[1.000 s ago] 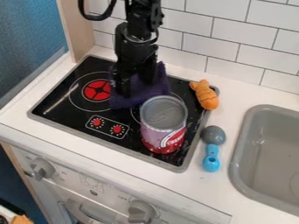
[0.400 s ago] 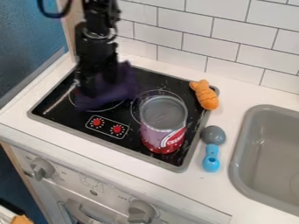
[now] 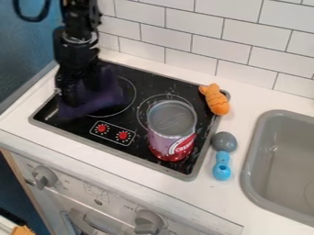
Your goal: Placing the purple towel on the left side of the burner
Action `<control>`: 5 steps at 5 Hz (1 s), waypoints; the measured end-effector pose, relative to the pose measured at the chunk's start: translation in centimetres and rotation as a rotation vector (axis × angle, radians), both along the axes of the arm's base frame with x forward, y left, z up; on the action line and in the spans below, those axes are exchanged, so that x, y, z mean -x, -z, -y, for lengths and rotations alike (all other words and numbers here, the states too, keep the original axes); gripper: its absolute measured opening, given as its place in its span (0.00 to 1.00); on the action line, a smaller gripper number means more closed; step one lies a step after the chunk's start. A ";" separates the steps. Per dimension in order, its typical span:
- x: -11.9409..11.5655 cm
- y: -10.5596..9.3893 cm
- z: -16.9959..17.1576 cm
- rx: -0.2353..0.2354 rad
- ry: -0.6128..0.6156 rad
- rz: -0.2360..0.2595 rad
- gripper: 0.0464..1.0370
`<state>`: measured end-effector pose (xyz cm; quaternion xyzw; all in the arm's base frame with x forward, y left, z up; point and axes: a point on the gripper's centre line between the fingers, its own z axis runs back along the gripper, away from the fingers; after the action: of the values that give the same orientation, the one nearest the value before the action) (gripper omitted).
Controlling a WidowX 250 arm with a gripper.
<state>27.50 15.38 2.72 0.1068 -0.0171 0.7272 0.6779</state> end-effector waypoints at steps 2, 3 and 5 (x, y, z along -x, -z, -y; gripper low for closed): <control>2.7 -0.3 -0.1 -0.010 -0.024 -0.057 0.96; 2.9 -0.7 0.0 -0.011 -0.010 -0.048 0.96; 1.2 -5.1 0.3 -0.016 -0.020 0.117 0.96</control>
<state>26.26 15.10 7.80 0.0697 -0.0617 0.7388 0.6674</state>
